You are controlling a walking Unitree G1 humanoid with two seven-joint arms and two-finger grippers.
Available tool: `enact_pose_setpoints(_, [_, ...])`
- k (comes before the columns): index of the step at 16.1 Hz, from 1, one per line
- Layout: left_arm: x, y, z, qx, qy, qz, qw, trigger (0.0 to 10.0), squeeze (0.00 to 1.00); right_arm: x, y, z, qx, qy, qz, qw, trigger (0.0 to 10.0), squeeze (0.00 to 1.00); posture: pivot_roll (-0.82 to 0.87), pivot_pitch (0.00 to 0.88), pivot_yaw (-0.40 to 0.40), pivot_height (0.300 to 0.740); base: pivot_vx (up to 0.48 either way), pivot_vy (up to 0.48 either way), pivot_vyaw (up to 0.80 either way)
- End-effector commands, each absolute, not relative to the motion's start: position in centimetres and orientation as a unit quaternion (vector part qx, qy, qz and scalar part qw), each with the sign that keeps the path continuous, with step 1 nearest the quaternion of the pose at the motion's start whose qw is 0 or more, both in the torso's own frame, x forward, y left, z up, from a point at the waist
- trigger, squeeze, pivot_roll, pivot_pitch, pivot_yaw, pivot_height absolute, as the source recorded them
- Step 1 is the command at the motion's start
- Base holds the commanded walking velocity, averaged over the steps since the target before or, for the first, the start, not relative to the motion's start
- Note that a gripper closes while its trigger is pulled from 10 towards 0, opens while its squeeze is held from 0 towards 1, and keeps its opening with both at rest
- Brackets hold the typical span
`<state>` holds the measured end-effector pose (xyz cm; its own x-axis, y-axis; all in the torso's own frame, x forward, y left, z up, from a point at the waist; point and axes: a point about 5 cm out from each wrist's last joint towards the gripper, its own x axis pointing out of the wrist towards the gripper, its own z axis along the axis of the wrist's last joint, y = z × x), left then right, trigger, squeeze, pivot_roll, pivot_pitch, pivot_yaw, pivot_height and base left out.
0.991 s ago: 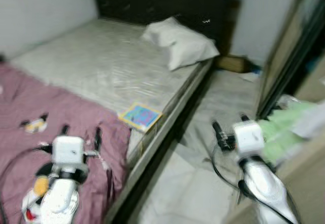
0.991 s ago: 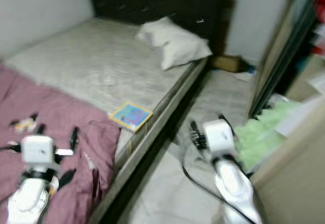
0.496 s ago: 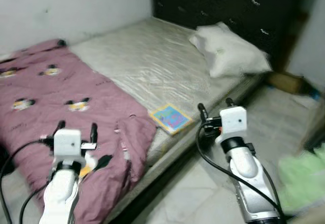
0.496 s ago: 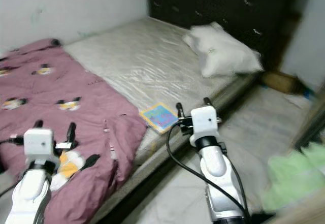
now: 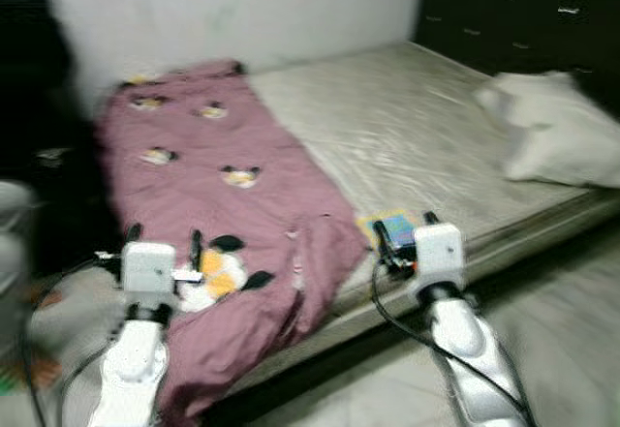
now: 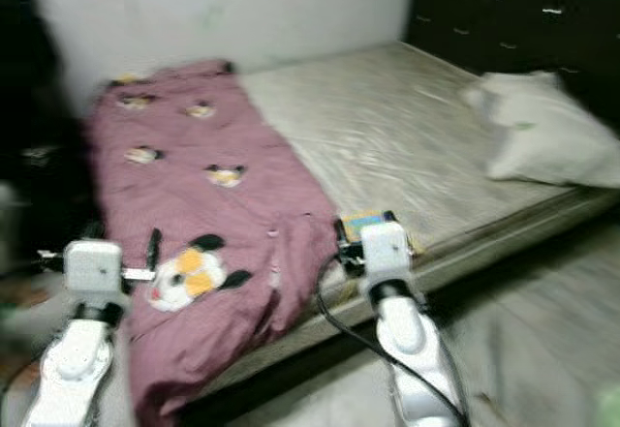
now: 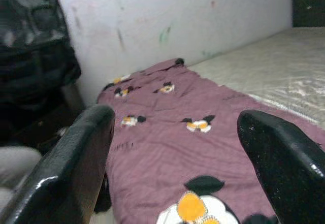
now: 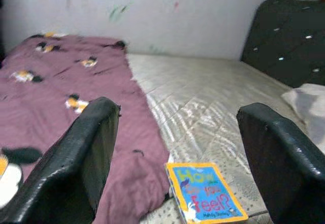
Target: Clean up the room
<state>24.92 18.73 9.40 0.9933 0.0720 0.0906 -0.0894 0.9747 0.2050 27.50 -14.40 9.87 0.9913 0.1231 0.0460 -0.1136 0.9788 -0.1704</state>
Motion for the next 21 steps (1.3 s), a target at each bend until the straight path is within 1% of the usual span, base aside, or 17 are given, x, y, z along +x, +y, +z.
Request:
enact_pose_setpoints(1, [24.9,19.1,9.9,0.112,-0.047,0.044,0.992,10.0,0.0,27.7,-14.3,10.2,-0.078,-0.032,0.058,0.995,10.0,0.0,-0.06,0.0,0.001,0.74,0.0,0.0,0.8])
enact_pose_setpoints(4, [25.2,18.5,9.3,0.096,-0.035,0.024,0.994,10.0,0.0,27.8,-14.3,10.3,-0.086,-0.038,0.063,0.994,10.0,0.0,-0.05,0.0,-0.007,0.74,0.0,0.0,0.8])
enact_pose_setpoints(11, [25.8,18.1,9.4,0.096,-0.038,0.0,0.995,10.0,0.0,27.8,-14.4,10.6,-0.09,-0.045,0.061,0.993,10.0,0.0,-0.07,0.0,-0.001,0.74,0.0,0.0,0.78])
enact_pose_setpoints(15, [25.9,17.5,9.5,0.088,-0.046,-0.027,0.995,10.0,0.0,27.9,-14.4,10.5,-0.088,-0.043,0.062,0.993,10.0,0.0,-0.06,0.0,-0.005,0.74,0.0,0.0,0.0])
enact_pose_setpoints(21, [26.3,17.2,9.6,0.087,-0.048,-0.038,0.994,10.0,0.0,28.0,-14.8,10.6,-0.084,-0.045,0.049,0.994,10.0,0.0,-0.07,0.0,-0.002,0.74,0.277,0.0,0.0])
